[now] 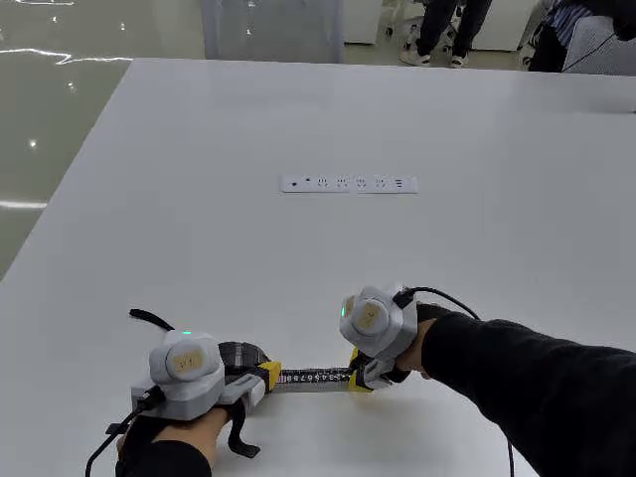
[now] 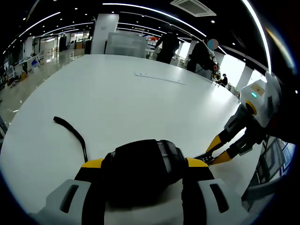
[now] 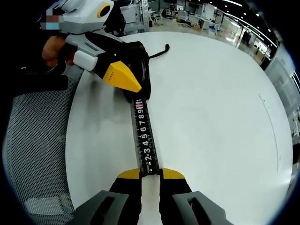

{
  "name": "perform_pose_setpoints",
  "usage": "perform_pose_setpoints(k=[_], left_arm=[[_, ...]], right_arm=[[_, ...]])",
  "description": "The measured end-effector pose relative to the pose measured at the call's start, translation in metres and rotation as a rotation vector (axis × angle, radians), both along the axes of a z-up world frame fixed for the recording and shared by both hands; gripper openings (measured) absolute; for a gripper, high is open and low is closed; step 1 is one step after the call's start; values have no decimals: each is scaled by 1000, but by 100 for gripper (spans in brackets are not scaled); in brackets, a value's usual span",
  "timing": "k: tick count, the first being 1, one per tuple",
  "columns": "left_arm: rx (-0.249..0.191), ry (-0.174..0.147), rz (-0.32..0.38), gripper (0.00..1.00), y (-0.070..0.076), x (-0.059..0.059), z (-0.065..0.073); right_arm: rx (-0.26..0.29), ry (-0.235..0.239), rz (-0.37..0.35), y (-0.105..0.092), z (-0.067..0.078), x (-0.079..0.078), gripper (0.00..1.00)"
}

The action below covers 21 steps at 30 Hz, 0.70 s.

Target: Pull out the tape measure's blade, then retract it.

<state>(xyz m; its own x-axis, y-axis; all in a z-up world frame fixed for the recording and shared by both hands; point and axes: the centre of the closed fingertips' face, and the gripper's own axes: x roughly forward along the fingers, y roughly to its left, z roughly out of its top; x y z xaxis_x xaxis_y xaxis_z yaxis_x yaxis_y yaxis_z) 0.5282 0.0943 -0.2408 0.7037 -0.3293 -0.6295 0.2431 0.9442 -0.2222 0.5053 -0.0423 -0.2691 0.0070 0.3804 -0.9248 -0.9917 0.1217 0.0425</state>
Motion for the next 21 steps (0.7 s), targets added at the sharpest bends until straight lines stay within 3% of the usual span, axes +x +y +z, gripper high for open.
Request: perform_pose_setpoints(k=[8,12,21], left_arm=[[0,1,-1,60,0,1,1],[-1,2,0,60,1,1,1],[-3,3,0,60,2,2,0]], right_arm=[[3,-18,54,2,-1,0,10],[8,-6,18,4,-2,1,9],[14,-20,32,9,-2,1,9]])
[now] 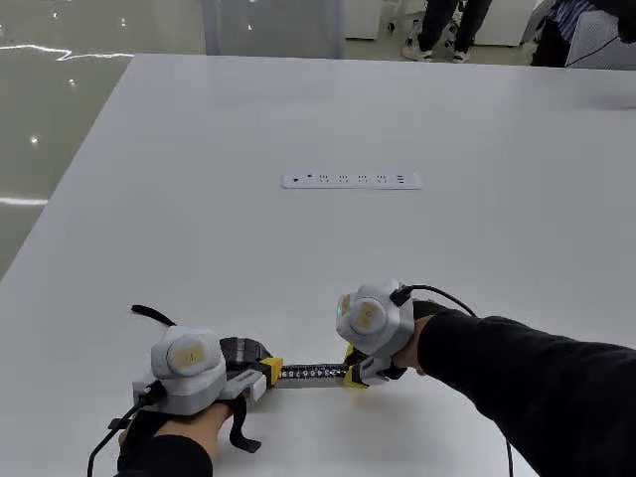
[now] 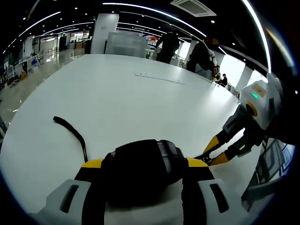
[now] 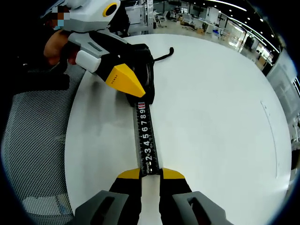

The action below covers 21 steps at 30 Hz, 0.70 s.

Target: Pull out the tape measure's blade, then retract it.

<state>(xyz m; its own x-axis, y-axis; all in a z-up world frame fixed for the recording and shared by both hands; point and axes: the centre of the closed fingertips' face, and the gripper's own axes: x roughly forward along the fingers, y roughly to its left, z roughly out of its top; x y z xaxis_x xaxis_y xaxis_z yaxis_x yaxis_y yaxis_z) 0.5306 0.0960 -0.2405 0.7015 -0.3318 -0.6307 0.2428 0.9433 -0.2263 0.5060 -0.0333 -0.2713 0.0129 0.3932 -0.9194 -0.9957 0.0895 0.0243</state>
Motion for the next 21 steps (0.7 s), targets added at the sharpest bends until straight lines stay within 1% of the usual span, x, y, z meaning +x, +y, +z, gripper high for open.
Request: perform_pose_setpoints(k=[21], left_arm=[[-5,-2,-4,60,0,-1,-1]], right_arm=[[20,11,-13,13,1,0,9]])
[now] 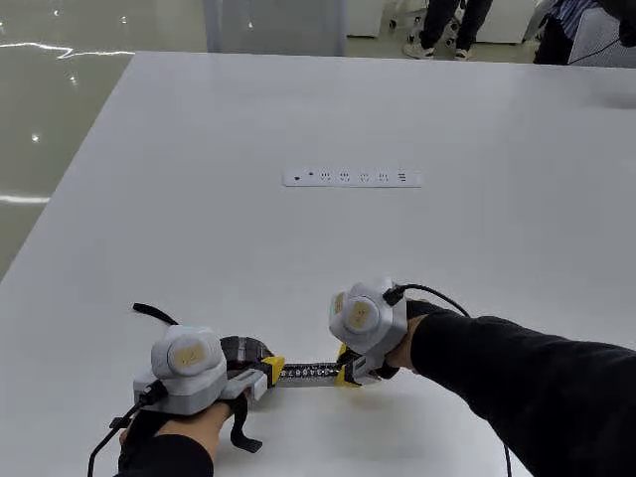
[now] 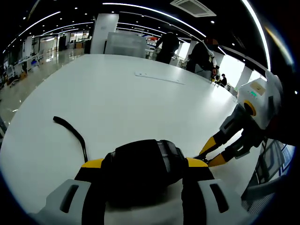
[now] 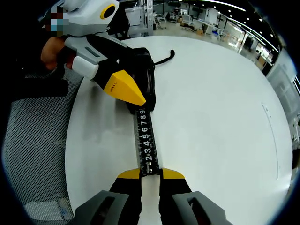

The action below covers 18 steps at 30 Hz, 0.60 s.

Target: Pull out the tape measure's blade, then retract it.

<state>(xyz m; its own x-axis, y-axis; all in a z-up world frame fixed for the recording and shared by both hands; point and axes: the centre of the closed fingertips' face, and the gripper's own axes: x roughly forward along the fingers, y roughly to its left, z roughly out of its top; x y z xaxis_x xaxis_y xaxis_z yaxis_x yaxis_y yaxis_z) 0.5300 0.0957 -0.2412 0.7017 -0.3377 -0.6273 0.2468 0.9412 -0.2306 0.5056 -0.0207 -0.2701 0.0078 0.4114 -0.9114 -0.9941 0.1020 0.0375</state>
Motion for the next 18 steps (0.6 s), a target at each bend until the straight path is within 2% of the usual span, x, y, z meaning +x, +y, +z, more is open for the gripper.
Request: perform_pose_setpoints(k=[13,18], left_arm=[[-1,3,-1,60,0,-1,0],[-1,4,0,60,0,-2,0]], right_arm=[[17,2,8,17,1,-1,9],[18,4,6,18,1,-1,9]])
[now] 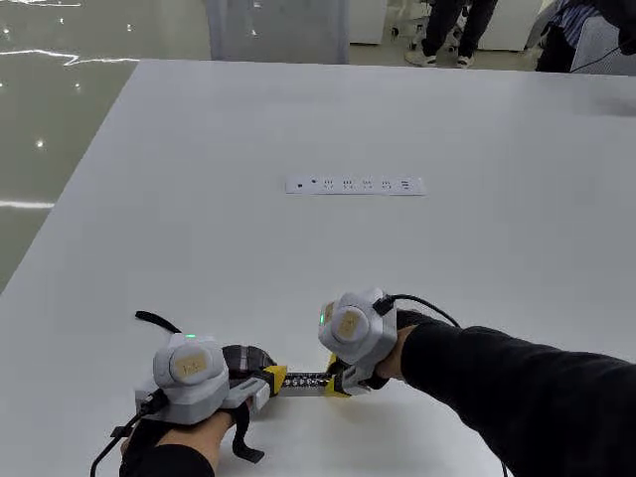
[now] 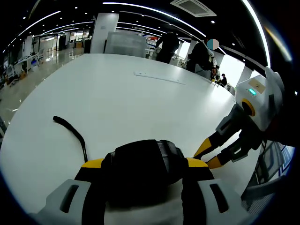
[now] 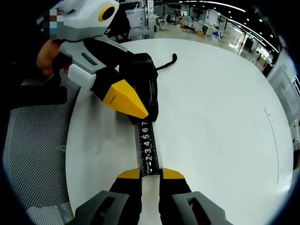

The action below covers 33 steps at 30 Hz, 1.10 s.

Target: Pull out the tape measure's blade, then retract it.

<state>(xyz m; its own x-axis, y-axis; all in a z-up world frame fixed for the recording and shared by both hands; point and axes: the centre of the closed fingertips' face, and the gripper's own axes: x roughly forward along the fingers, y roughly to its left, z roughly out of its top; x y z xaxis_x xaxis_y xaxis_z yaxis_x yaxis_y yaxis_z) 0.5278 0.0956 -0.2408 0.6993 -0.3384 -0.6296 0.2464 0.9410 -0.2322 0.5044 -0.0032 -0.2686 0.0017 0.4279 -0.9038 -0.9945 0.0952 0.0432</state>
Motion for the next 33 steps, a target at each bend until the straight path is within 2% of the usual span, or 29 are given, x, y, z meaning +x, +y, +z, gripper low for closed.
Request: perform_pose_setpoints(k=[9,20,33], left_arm=[[-5,4,0,60,0,-1,0],[-9,7,1,60,0,0,1],[-13,6,2,60,0,-1,2]], right_arm=[[10,0,-7,3,0,1,9],[22,-8,7,16,-1,3,9],[49,-11,-30,24,-1,3,9]])
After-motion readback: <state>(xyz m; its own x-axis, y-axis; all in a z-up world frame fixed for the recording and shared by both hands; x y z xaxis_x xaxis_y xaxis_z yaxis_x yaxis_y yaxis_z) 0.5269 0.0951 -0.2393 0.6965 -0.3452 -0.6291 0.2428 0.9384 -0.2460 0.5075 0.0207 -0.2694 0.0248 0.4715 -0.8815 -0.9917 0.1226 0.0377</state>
